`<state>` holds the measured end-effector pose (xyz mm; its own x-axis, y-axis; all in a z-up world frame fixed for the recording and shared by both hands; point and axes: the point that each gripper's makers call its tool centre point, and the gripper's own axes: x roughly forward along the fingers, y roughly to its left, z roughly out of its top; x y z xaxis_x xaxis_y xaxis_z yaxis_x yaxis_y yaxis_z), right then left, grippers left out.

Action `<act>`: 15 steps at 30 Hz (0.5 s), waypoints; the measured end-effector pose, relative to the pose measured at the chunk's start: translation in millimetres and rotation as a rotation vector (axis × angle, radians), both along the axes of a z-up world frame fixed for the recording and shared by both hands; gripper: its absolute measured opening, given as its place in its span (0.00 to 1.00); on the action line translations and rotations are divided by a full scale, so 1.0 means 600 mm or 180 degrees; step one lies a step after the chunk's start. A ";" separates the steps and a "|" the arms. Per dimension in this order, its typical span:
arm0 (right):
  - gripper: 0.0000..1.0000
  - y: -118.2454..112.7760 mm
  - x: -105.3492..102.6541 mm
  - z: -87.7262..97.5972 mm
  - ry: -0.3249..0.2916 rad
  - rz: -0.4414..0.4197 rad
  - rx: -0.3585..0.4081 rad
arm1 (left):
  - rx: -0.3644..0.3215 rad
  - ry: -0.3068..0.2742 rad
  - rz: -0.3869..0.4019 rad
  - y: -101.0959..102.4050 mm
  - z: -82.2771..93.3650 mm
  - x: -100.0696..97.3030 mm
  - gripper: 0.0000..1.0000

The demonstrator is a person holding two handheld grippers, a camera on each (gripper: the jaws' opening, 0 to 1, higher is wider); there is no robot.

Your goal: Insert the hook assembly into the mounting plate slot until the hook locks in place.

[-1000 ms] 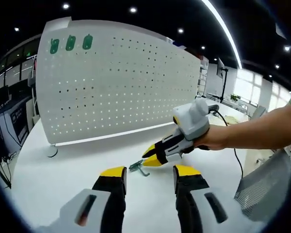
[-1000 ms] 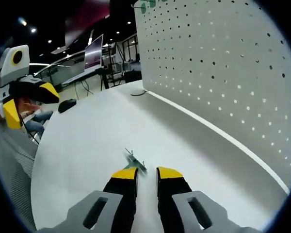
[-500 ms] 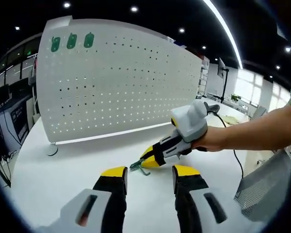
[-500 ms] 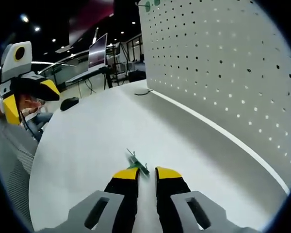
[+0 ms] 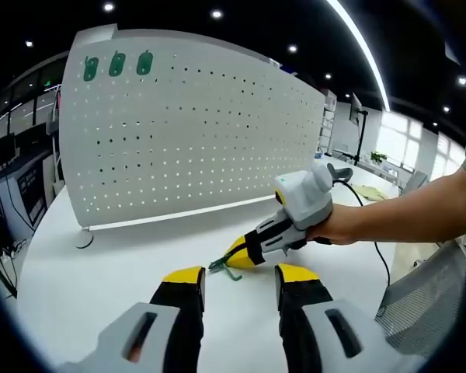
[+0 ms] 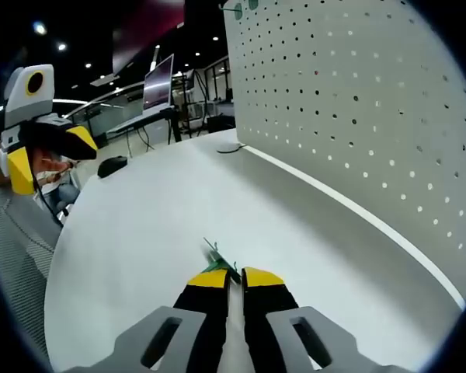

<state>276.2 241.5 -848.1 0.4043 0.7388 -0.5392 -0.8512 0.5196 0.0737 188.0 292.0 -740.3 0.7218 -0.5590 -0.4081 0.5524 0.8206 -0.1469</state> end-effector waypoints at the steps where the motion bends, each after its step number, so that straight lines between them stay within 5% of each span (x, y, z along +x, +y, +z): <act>1: 0.04 -0.001 0.000 0.000 0.0002 0.0003 -0.0003 | 0.0001 0.0000 -0.0005 -0.001 0.000 0.000 0.37; 15: 0.01 -0.005 -0.001 0.014 0.0039 -0.0063 0.0085 | 0.0011 0.0005 -0.0029 -0.003 0.000 -0.001 0.36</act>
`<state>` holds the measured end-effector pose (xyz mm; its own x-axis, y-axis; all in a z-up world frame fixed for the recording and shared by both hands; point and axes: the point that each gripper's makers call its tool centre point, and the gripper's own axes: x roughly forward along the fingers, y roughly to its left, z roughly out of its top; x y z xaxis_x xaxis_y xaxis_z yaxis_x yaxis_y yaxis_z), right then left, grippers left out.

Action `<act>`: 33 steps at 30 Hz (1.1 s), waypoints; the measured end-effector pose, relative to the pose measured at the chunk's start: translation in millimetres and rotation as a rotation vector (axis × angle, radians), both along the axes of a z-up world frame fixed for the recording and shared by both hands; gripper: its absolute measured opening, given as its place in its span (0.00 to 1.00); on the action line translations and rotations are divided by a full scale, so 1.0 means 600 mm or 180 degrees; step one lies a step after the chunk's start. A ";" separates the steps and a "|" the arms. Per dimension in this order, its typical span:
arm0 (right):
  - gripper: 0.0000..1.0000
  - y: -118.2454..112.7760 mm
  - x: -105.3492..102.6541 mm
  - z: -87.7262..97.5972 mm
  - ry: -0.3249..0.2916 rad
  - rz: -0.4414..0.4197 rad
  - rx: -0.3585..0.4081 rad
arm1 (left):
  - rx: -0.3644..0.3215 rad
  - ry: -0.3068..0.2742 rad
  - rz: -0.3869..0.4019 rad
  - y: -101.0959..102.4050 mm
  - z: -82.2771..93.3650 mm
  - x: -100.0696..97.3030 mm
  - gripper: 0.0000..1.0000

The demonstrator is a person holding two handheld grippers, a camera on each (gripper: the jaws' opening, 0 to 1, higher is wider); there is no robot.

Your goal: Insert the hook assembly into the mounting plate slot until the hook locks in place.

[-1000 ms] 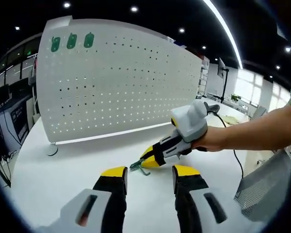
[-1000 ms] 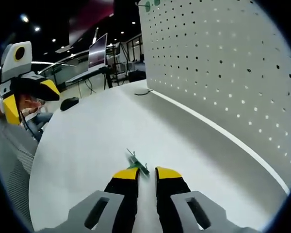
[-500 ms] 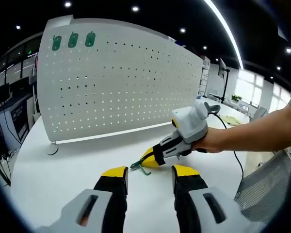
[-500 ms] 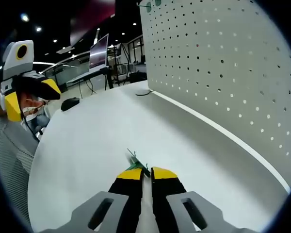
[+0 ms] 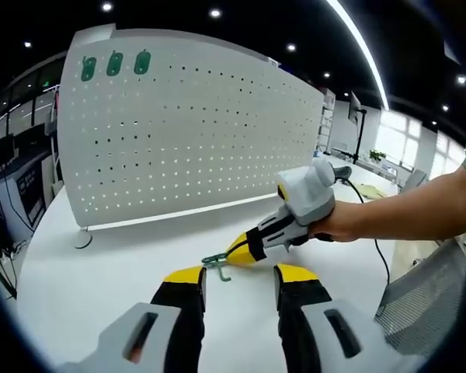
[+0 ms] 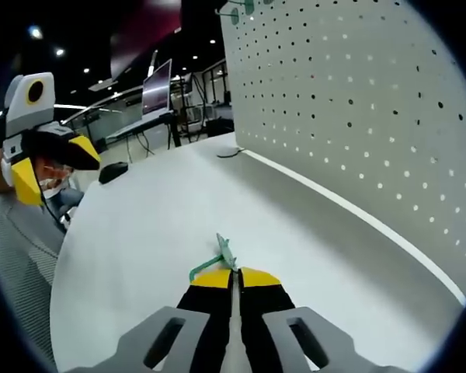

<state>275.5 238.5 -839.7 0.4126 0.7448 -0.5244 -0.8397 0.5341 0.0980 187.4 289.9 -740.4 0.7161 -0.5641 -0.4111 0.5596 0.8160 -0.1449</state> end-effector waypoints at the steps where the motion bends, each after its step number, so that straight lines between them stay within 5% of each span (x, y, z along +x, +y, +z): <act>1: 0.01 -0.001 0.001 0.003 0.0002 -0.0020 0.0023 | 0.0002 0.0000 -0.0003 0.000 0.000 0.000 0.36; 33: 0.03 0.012 -0.001 -0.007 -0.0037 0.0049 -0.0009 | 0.0006 0.0015 0.0015 0.003 -0.002 0.000 0.35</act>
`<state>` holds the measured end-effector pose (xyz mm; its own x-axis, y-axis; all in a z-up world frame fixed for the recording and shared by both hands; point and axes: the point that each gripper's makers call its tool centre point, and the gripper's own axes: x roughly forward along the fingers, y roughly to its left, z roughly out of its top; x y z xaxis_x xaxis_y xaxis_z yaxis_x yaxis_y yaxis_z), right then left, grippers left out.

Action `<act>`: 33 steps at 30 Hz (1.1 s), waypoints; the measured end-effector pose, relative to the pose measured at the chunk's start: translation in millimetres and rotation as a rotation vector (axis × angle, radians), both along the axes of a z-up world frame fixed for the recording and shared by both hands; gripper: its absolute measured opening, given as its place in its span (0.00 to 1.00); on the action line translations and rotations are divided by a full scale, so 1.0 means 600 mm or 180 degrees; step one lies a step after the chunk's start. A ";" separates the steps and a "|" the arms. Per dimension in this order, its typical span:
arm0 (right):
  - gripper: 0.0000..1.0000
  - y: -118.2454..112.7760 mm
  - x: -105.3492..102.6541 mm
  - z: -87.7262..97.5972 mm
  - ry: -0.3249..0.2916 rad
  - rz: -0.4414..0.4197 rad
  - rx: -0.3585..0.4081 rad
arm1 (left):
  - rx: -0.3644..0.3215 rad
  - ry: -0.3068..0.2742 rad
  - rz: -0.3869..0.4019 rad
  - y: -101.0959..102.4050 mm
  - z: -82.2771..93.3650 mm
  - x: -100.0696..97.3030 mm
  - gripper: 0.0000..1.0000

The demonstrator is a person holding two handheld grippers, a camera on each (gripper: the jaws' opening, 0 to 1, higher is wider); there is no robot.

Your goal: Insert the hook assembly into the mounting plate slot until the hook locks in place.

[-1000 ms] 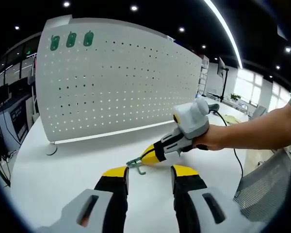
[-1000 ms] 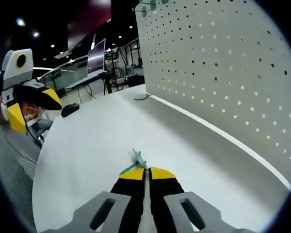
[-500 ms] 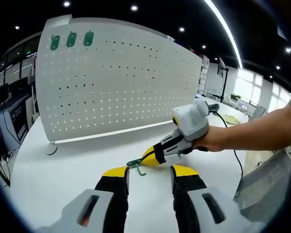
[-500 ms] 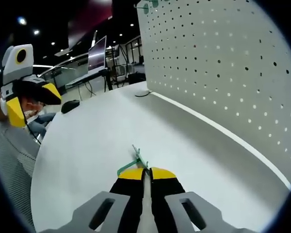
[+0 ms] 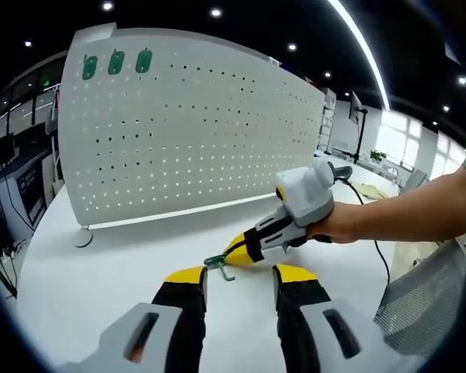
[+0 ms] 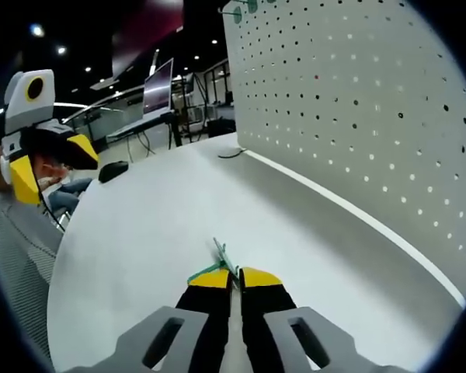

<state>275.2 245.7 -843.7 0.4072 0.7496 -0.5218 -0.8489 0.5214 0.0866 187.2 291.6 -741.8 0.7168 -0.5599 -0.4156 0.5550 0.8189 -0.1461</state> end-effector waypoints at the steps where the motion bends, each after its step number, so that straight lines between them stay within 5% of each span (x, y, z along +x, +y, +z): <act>1: 0.02 0.000 0.000 0.000 0.0002 0.0001 0.0001 | -0.0001 0.0000 -0.0002 0.000 0.000 0.000 0.35; 15: 0.02 -0.010 0.000 0.035 0.0101 -0.0145 0.0129 | -0.0006 -0.0020 -0.0017 -0.003 0.004 0.000 0.35; 21: 0.01 -0.013 -0.013 0.078 0.0131 -0.0192 0.0203 | 0.0017 -0.0066 -0.0048 -0.007 0.009 -0.001 0.35; 33: 0.01 -0.015 -0.049 0.158 0.0070 -0.0196 0.0217 | 0.0371 -0.0507 -0.0246 -0.022 0.038 -0.009 0.35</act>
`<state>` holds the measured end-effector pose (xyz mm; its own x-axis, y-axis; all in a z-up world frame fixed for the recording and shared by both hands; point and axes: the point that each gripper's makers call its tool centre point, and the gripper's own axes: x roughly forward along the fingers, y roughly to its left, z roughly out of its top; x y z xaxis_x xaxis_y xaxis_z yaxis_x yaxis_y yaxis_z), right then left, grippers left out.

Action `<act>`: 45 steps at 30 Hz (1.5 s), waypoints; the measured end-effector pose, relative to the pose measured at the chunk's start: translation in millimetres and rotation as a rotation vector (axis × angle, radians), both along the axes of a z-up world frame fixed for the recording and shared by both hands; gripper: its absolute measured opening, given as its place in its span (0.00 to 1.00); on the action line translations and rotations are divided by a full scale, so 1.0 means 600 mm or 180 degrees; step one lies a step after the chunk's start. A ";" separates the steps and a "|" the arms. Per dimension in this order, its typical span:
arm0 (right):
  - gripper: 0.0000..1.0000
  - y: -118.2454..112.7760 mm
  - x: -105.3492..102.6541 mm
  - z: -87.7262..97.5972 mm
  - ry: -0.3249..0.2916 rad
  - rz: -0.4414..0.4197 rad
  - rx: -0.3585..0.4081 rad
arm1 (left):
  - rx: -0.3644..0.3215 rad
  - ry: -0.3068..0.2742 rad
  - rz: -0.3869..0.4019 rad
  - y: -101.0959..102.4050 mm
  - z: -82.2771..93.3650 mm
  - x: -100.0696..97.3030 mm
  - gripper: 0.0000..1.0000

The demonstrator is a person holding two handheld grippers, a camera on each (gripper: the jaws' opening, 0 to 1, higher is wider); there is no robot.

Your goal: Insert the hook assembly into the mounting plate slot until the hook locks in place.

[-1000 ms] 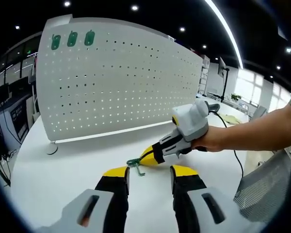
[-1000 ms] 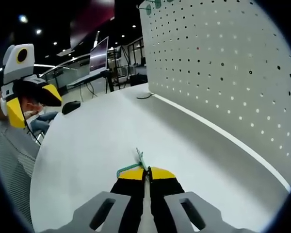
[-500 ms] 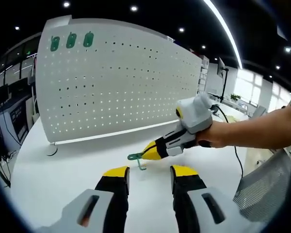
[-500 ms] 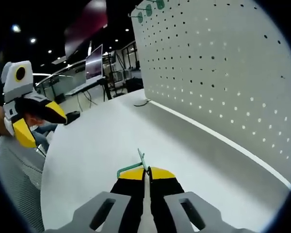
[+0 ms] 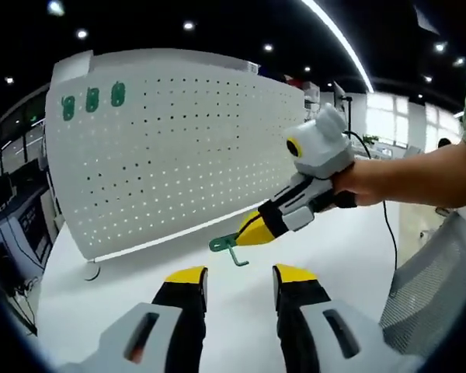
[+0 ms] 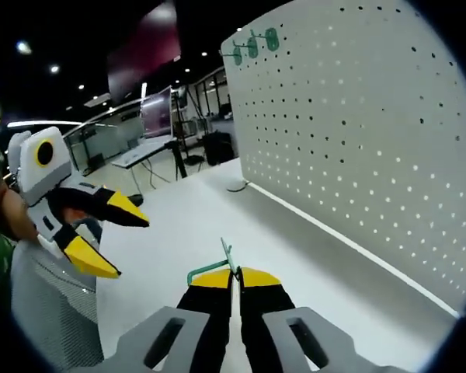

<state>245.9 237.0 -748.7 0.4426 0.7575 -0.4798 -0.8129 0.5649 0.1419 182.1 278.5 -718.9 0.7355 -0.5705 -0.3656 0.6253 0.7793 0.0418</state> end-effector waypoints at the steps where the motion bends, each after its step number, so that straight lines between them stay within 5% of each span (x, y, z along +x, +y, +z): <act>1: 0.01 0.000 -0.002 0.005 -0.0002 -0.0003 0.0001 | 0.0056 -0.0063 -0.0034 -0.003 0.003 -0.001 0.35; 8: 0.01 0.008 -0.025 0.043 -0.0049 0.0042 -0.0040 | 0.0363 -0.0413 -0.0215 -0.020 0.020 -0.011 0.33; 22: 0.01 0.023 -0.064 0.081 0.0000 0.0096 -0.0092 | 0.0635 -0.0728 -0.0335 -0.020 0.035 -0.017 0.20; 45: 0.01 0.026 -0.073 0.080 0.0148 0.0078 -0.0109 | 0.0801 -0.0884 -0.0441 -0.025 0.036 -0.020 0.05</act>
<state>201.9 252.3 -700.4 0.4008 0.7507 -0.5252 -0.8196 0.5500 0.1607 170.3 263.2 -697.3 0.7484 -0.5892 -0.3045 0.6617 0.6323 0.4029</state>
